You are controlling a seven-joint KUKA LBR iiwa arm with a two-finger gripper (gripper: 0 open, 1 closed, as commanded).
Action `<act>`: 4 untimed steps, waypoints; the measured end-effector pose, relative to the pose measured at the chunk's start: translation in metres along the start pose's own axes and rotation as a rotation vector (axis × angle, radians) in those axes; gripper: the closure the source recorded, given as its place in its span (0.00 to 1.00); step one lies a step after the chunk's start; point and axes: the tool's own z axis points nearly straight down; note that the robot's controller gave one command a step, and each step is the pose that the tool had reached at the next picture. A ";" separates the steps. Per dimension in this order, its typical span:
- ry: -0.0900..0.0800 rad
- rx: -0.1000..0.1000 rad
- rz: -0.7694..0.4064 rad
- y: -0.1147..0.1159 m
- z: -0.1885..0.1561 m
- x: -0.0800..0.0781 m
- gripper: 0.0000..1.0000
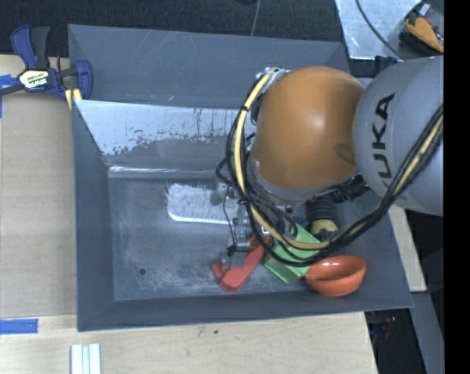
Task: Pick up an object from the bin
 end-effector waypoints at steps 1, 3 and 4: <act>0.000 0.000 0.000 0.000 0.000 0.000 0.00; -0.005 -0.001 0.138 -0.034 -0.035 -0.026 1.00; -0.006 0.001 0.019 -0.096 -0.035 -0.003 0.00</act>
Offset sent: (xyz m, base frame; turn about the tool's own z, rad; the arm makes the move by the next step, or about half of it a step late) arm 0.0245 -0.0342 0.0347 0.1402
